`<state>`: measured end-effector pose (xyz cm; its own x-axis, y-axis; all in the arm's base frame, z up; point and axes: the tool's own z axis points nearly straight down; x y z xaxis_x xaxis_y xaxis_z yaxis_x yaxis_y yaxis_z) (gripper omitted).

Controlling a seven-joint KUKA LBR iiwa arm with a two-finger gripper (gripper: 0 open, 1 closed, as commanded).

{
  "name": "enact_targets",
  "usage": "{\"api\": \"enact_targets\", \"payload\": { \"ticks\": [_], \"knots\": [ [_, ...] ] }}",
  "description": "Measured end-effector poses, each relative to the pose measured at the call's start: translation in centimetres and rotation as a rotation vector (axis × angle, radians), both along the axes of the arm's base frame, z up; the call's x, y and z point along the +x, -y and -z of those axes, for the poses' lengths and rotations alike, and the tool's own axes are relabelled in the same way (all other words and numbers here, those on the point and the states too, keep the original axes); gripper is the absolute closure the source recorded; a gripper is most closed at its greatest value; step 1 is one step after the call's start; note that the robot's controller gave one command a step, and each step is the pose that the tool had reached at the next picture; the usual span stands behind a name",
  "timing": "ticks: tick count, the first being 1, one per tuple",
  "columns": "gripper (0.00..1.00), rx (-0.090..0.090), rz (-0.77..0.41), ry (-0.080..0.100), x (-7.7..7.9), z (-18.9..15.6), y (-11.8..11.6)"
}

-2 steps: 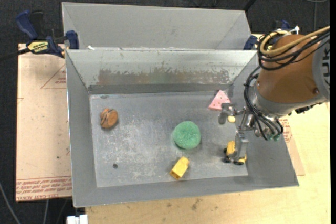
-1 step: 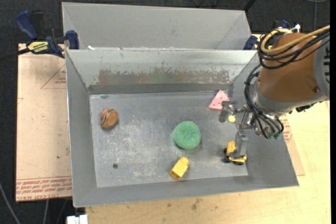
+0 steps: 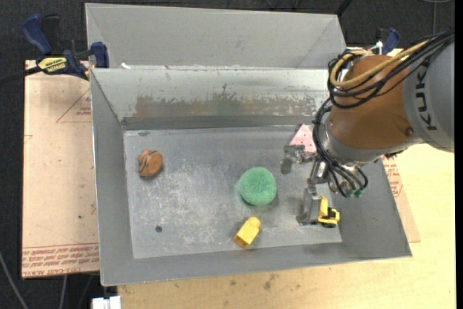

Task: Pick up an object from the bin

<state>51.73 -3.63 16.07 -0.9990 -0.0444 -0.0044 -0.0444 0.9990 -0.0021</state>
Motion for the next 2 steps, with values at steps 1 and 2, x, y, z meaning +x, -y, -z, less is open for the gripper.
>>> {"api": "enact_targets", "payload": {
  "ticks": [1,2],
  "knots": [
    [0.00,0.004,-0.092,-0.001,1.5,4.8,-2.1],
    [0.00,0.003,-0.080,-0.005,2.8,5.6,-4.1]
  ]
}}
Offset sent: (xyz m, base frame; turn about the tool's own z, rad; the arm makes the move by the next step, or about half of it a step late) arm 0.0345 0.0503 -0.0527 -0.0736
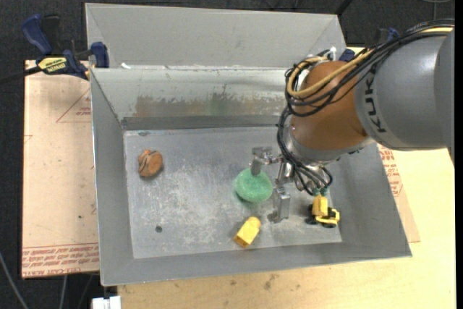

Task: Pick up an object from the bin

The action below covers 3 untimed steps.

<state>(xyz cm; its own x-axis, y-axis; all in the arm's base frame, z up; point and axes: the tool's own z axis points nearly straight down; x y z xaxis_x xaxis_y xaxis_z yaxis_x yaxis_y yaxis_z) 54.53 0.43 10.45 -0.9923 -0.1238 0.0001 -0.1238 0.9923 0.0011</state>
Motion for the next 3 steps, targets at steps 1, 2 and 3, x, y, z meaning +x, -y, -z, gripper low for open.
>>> {"api": "enact_targets", "payload": {
  "ticks": [1,2,3],
  "knots": [
    [0.00,0.000,-0.060,0.007,0.5,2.3,-0.8],
    [0.00,0.001,-0.083,0.004,0.7,2.9,-0.8],
    [1.00,0.000,-0.249,0.001,-4.6,-4.3,-4.2]
  ]
}}
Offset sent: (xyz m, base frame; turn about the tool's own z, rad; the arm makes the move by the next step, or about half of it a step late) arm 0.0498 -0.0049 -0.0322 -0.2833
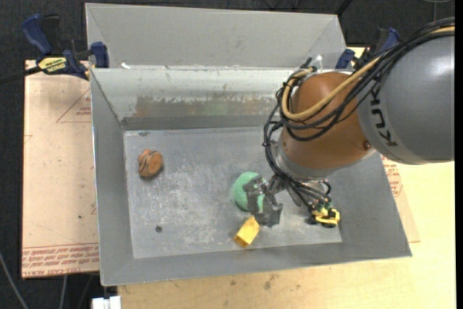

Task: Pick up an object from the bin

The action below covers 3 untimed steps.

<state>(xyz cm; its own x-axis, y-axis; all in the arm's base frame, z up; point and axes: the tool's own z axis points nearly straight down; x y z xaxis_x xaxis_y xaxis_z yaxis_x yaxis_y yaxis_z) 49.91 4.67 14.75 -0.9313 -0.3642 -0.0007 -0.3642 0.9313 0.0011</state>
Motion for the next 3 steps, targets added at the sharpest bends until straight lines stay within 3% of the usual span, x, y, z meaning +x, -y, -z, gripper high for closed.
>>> {"api": "enact_targets", "payload": {
  "ticks": [1,2,3],
  "knots": [
    [0.00,0.000,0.000,0.000,0.0,0.0,0.0],
    [0.00,0.000,0.000,0.000,0.0,0.0,0.0],
    [0.00,0.000,-0.055,0.002,1.4,0.9,0.7]
  ]
}}
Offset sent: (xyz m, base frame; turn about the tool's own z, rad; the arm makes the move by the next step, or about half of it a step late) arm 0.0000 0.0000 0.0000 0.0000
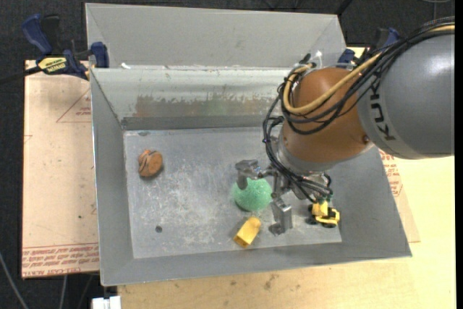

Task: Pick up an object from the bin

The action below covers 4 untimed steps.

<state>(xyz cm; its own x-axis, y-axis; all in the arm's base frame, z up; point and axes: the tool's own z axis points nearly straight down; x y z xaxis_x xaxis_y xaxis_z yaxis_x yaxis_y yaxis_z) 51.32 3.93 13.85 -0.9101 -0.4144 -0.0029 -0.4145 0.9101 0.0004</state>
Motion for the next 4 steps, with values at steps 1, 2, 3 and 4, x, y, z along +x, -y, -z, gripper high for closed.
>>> {"api": "enact_targets", "payload": {
  "ticks": [1,2,3,4],
  "knots": [
    [0.00,0.000,-0.212,0.001,1.3,1.1,0.3],
    [1.00,0.000,-0.243,0.001,4.9,2.4,1.3],
    [0.00,0.000,-0.242,0.001,4.9,2.4,1.3],
    [0.00,0.000,-0.242,0.001,4.9,2.4,1.3]
  ]
}}
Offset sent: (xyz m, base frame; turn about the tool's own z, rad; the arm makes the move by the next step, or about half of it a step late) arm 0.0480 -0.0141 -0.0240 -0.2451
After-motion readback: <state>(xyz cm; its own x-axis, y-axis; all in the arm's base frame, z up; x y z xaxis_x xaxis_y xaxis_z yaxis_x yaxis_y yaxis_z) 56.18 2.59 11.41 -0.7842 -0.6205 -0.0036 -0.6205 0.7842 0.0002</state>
